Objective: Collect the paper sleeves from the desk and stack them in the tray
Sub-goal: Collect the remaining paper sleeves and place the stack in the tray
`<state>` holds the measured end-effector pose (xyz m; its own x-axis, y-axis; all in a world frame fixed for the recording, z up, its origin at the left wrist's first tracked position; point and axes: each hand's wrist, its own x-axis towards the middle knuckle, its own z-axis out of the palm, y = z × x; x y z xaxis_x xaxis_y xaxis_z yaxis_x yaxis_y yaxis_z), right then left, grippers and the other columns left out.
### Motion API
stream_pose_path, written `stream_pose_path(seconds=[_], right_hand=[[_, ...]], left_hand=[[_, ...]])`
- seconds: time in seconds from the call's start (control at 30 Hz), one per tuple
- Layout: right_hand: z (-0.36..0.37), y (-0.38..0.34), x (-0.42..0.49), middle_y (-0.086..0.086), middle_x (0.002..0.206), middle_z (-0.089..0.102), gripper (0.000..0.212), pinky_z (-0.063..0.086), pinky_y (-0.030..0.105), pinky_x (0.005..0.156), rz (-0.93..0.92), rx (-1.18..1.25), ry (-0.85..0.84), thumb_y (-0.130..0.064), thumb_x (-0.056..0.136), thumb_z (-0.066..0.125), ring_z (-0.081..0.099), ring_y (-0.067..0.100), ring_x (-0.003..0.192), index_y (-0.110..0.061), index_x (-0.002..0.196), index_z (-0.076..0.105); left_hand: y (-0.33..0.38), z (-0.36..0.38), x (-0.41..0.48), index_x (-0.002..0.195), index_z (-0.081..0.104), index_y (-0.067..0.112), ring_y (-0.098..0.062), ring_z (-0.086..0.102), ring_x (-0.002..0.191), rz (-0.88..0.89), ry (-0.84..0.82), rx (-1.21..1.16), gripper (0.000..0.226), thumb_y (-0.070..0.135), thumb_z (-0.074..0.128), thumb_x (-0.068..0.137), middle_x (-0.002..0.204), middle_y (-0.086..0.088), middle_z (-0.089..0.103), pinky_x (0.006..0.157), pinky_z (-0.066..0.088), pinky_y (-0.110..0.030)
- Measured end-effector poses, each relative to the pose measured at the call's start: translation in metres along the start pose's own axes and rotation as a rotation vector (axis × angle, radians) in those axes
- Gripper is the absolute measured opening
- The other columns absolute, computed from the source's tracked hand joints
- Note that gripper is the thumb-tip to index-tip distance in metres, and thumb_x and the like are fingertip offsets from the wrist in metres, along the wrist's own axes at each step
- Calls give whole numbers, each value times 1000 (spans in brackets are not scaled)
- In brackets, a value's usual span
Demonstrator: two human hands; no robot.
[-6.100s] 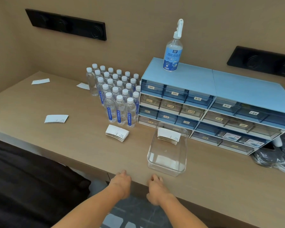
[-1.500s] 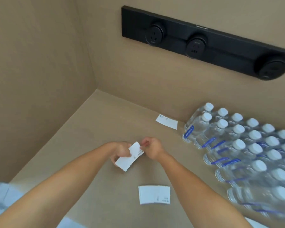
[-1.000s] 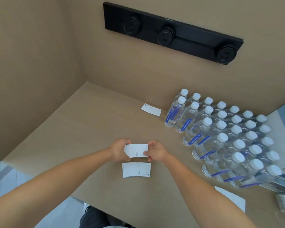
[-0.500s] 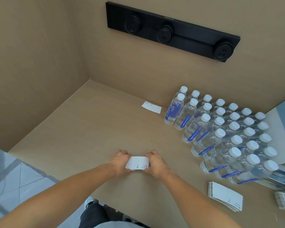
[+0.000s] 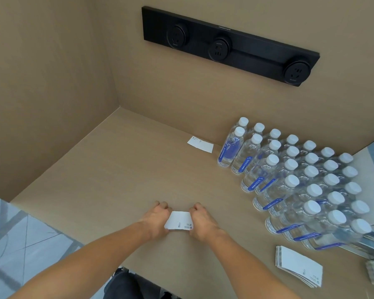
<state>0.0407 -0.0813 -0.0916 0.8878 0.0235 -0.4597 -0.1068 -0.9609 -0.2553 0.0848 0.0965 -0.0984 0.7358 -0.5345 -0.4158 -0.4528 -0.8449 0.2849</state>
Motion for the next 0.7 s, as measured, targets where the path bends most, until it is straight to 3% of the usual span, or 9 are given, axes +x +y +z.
stream_pose_path(seconds=[0.23, 0.4, 0.47, 0.57, 0.7], right_hand=[[-8, 0, 7, 9, 126, 42, 48, 49, 33, 90, 3, -25, -77, -21, 78, 76, 57, 28, 108, -7, 118, 53], [-27, 6, 19, 7, 119, 53, 64, 47, 29, 83, 30, 61, -167, -42, 65, 85, 56, 24, 103, -11, 113, 57], [-43, 12, 29, 9, 116, 60, 60, 47, 27, 82, 64, 104, -170, -45, 67, 83, 58, 23, 99, -12, 112, 61], [-71, 21, 51, 10, 115, 63, 36, 49, 24, 78, 116, 167, -117, -39, 73, 75, 58, 21, 89, -18, 98, 61], [-115, 30, 93, 12, 126, 57, 43, 48, 27, 89, 150, 178, -19, -35, 84, 66, 59, 28, 112, -12, 120, 59]], left_hand=[[-4, -11, 8, 118, 55, 18, -22, 42, 121, 25, -86, 30, 46, 37, 69, 80, 125, -2, 45, 97, 46, -31], [-5, -30, 22, 120, 54, 17, -20, 43, 118, 25, -128, -3, 66, 51, 78, 68, 122, 0, 44, 98, 47, -34], [-5, -47, 35, 123, 54, 14, -23, 43, 121, 30, -123, 4, 68, 54, 76, 72, 124, -2, 46, 101, 45, -36], [-2, -73, 61, 125, 52, 12, -26, 43, 127, 20, -103, 3, 62, 49, 70, 79, 130, -7, 45, 106, 42, -37], [9, -111, 107, 126, 50, 10, -30, 42, 129, 37, -61, 37, 46, 36, 59, 89, 131, -10, 43, 107, 41, -39]])
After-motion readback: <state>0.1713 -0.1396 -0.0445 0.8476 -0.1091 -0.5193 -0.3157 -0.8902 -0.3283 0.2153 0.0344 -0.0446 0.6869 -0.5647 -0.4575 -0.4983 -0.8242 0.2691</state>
